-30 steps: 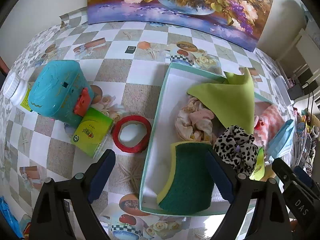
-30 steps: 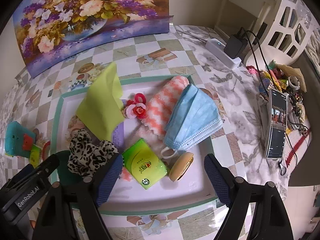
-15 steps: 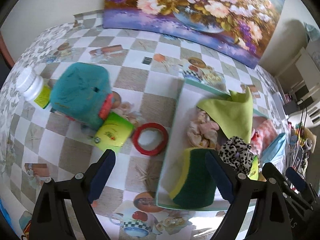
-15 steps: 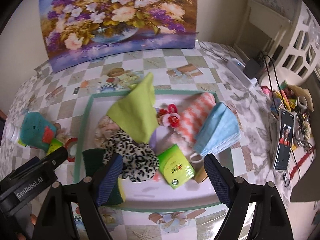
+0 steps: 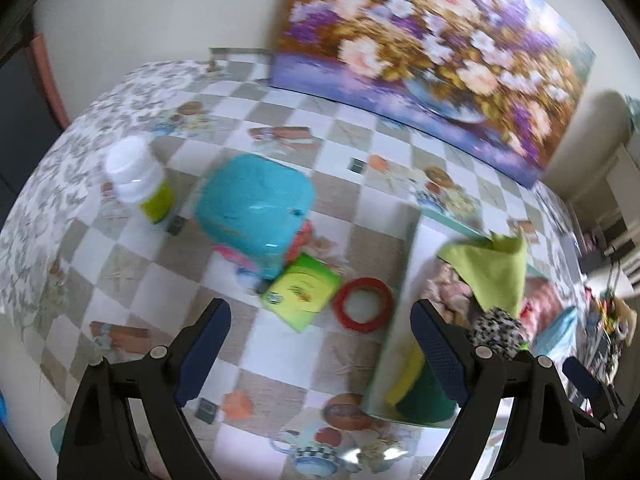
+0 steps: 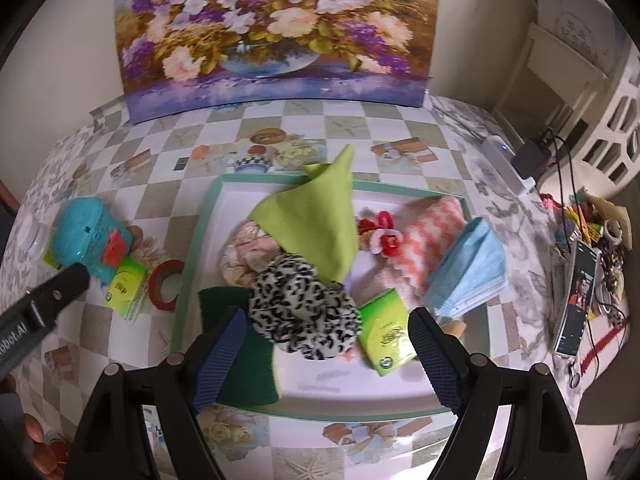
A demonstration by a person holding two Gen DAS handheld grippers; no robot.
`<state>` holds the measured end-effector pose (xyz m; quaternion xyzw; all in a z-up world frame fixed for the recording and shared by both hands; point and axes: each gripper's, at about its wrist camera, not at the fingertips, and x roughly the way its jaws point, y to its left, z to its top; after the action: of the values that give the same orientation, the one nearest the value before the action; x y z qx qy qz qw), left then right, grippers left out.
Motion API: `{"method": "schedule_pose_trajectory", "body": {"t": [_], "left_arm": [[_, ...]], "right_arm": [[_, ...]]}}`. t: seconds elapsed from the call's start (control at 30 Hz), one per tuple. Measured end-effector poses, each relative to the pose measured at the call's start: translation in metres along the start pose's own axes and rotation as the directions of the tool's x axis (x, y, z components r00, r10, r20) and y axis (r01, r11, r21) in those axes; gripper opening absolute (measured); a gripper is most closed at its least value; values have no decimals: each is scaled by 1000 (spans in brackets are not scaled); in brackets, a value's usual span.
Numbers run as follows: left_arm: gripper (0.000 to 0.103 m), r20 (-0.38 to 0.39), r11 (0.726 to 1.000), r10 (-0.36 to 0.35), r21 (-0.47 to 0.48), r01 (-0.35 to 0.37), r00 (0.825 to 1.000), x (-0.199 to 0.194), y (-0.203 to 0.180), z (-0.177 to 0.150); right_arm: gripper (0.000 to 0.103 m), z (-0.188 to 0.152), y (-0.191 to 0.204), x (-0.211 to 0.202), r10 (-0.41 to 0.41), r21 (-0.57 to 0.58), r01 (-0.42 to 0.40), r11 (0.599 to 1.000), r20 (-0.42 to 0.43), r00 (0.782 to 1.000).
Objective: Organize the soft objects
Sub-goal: 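Move both tools back from the tray toward the teal box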
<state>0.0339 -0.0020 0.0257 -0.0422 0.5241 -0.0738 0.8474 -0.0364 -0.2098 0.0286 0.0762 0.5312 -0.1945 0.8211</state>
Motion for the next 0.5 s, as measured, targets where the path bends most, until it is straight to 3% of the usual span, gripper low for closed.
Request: {"method": "schedule_pose_trajectory", "body": {"t": [0.27, 0.5], "left_arm": [[92, 16, 984, 48, -172, -44, 999, -3, 56, 4], [92, -22, 972, 57, -225, -61, 998, 9, 74, 4]], "right_arm": [[86, -3, 44, 5, 105, -107, -105, 989, -2, 994], [86, -5, 76, 20, 190, -156, -194, 969, -41, 981]]}}
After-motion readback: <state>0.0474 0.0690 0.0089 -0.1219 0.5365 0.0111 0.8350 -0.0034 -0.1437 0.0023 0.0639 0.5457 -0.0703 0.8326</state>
